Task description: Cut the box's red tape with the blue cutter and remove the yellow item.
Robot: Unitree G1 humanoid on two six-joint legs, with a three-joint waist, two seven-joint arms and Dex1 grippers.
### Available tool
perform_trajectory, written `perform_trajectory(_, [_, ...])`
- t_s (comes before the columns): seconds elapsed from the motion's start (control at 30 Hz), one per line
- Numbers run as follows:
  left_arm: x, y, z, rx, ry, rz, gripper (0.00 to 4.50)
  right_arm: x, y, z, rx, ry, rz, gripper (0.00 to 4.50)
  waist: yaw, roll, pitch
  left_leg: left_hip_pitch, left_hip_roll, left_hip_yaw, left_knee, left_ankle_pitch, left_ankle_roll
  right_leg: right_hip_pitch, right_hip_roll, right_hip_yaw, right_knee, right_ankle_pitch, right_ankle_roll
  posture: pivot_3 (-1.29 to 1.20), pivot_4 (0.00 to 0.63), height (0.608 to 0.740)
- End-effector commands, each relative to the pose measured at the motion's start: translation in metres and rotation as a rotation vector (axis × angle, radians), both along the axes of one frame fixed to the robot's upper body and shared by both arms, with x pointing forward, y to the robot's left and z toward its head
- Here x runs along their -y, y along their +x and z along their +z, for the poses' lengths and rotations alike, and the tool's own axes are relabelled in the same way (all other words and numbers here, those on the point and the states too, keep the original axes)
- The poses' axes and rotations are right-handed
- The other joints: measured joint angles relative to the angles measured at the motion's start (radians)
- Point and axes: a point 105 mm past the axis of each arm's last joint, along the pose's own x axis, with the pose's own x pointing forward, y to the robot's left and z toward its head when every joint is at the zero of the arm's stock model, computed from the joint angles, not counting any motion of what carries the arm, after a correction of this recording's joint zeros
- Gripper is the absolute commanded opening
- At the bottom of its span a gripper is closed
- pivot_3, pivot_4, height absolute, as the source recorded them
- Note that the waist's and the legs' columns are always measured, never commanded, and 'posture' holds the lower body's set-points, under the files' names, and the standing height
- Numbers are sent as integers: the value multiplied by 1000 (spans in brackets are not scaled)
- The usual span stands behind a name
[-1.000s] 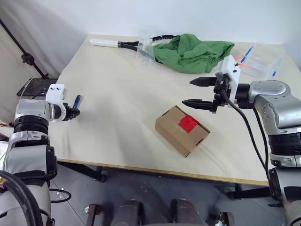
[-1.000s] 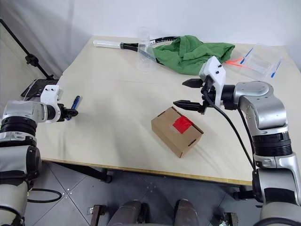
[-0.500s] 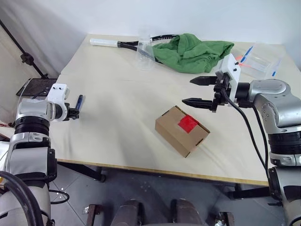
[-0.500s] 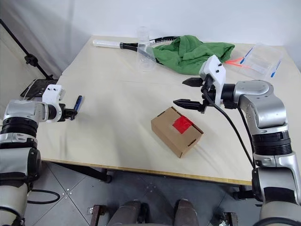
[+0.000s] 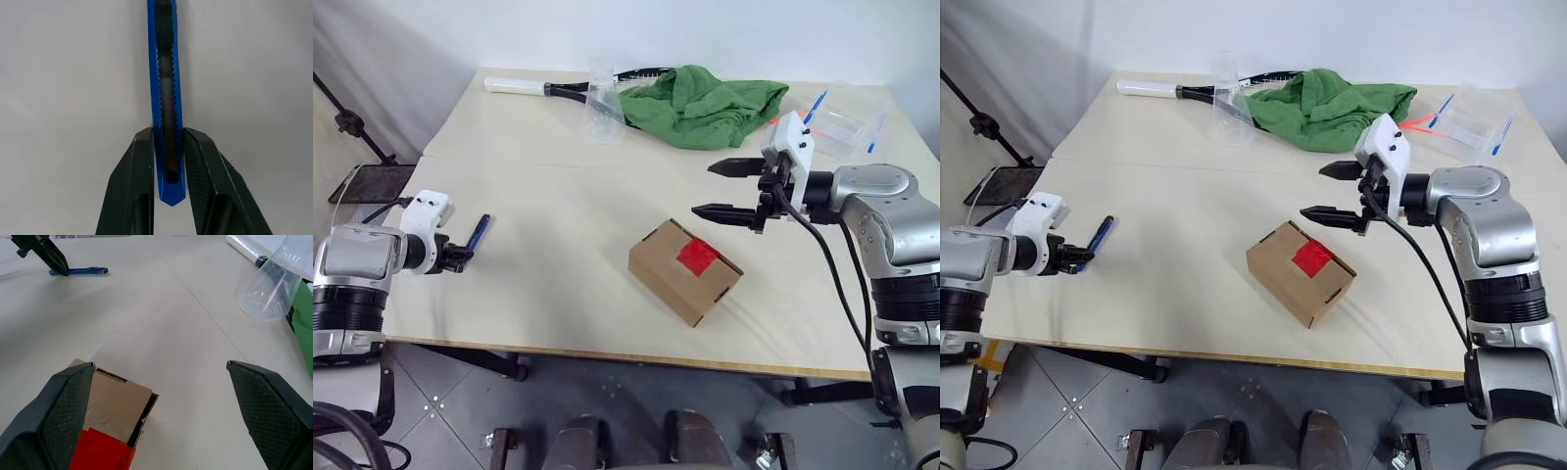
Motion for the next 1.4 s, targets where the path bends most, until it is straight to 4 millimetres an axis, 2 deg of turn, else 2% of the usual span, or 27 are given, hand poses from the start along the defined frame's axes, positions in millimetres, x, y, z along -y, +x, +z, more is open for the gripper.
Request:
perform_trajectory(0.03, [34,-23,-1,-37,-85,-197,952,-4,-5,15,60,17,28,4500,0,0,0,-1,0,0,0,0,0,0,0,0,-1,0,0,0,150,740])
perform_trajectory(0.1, [51,-38,1,-49,-117,-309,952,-4,-6,17,63,18,31,4500,-1,-1,1,-2,1,-1,-1,-1,0,-1,0,0,-3,0,0,0,150,740])
perform_trajectory(0.2, [52,-53,-1,-28,-63,-409,411,-6,-7,17,63,13,42,4500,0,-1,3,-3,1,-2,-1,-2,0,-1,0,2,-4,0,0,0,150,740])
perform_trajectory(0.43, [83,-90,8,-1,-106,-759,382,-26,-18,19,69,-11,134,4500,2,-3,8,-5,3,-3,0,-2,0,-1,0,3,-6,0,0,0,150,740])
perform_trajectory(0.57, [88,-100,3,-16,-41,-900,382,-52,-34,17,61,-44,236,4500,2,-2,9,-5,4,-3,0,-3,-1,-1,0,3,-7,1,-1,0,150,740])
perform_trajectory(0.67, [92,-105,-4,-28,47,-1026,382,-77,-51,2,32,-154,315,4500,0,-2,10,-5,5,-3,0,-3,-1,-1,1,2,-6,1,-1,0,150,740])
perform_trajectory(0.8, [84,-95,-20,-47,242,-1100,382,-107,-68,-9,45,-199,399,4500,2,-2,10,-5,4,-2,0,-3,-1,-1,2,-3,-6,1,-1,0,150,740])
perform_trajectory(0.9, [87,-87,-24,-37,280,-1113,382,-120,-73,-19,52,-263,434,3993,7,-2,10,-5,4,-1,1,-3,0,-2,2,-4,-5,1,-1,0,150,740])
perform_trajectory(0.97, [88,-87,-26,-54,290,-1131,382,-127,-74,-25,48,-285,435,3392,8,-2,10,-5,3,-2,2,-4,1,-1,2,-4,-4,1,-1,0,150,740])
perform_trajectory(1.1, [91,-83,-30,-82,290,-1134,382,-140,-81,-40,80,-334,483,1999,7,-2,10,-5,3,-2,2,-4,2,-1,1,-5,-3,1,-1,0,150,740])
perform_trajectory(1.27, [98,-74,-31,-66,292,-1139,382,-157,-81,-60,124,-403,512,234,9,-1,10,-4,2,-2,3,-3,3,0,1,-5,-2,1,-1,0,150,740])
perform_trajectory(1.3, [99,-73,-32,-66,292,-1139,382,-160,-81,-62,128,-406,517,12,9,-1,10,-4,2,-2,3,-3,3,0,1,-5,-2,1,-1,0,150,740])
perform_trajectory(1.4, [101,-71,-33,-61,288,-1137,382,-171,-84,-69,127,-406,545,12,12,-1,10,-3,1,-3,4,-3,4,1,1,-5,-2,1,-1,0,150,740])
